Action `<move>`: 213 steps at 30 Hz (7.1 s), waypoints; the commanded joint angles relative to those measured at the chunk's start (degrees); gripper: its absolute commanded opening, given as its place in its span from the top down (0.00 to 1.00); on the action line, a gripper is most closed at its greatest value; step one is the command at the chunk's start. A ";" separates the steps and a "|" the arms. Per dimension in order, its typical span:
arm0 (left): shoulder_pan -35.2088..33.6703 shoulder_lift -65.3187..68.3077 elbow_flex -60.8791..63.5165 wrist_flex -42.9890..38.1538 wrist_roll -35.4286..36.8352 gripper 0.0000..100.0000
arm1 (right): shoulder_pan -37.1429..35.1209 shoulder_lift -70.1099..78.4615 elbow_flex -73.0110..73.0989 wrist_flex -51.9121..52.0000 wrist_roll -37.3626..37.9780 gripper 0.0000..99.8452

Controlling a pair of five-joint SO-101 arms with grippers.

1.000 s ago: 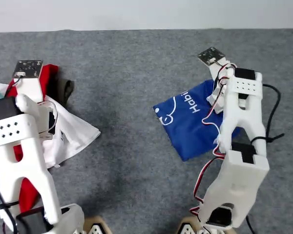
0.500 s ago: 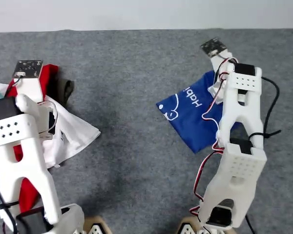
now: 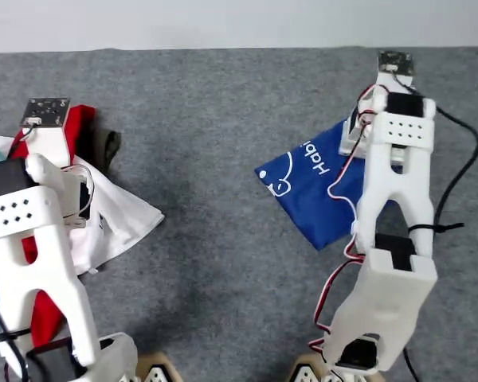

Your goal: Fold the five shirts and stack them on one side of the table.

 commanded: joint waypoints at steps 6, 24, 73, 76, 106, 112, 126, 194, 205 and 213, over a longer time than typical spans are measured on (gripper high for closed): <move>-0.26 -1.49 -0.13 1.14 -2.55 1.00 | -6.37 -3.12 -3.52 12.62 -21.80 0.61; -0.44 -1.93 2.86 1.14 -2.55 1.00 | -8.66 18.42 -3.96 -4.97 -31.12 0.47; -0.18 -2.11 3.82 1.23 -2.29 1.00 | 37.05 3.91 -8.35 1.45 25.67 0.99; -0.18 -2.11 3.74 1.23 -2.20 1.00 | 41.54 4.18 -8.35 -2.59 29.54 0.99; 5.71 -23.12 12.35 1.23 -2.29 1.00 | 41.98 -1.89 -8.00 13.14 28.22 0.82; 5.45 -25.49 12.88 1.23 -2.37 1.00 | 36.53 8.22 -8.00 14.99 25.85 0.97; 5.45 -25.41 12.88 1.23 -2.37 1.00 | 30.90 18.15 -8.35 12.09 23.91 0.99; -27.43 -10.81 12.44 -12.48 -27.87 0.84 | 29.67 -76.62 61.98 15.60 44.13 0.99; -23.56 3.96 12.79 -26.64 -27.78 0.73 | 29.58 -77.32 63.74 15.69 41.58 0.99; -18.90 17.41 7.96 -28.66 -27.69 1.00 | 29.67 -77.32 63.74 15.69 41.58 0.99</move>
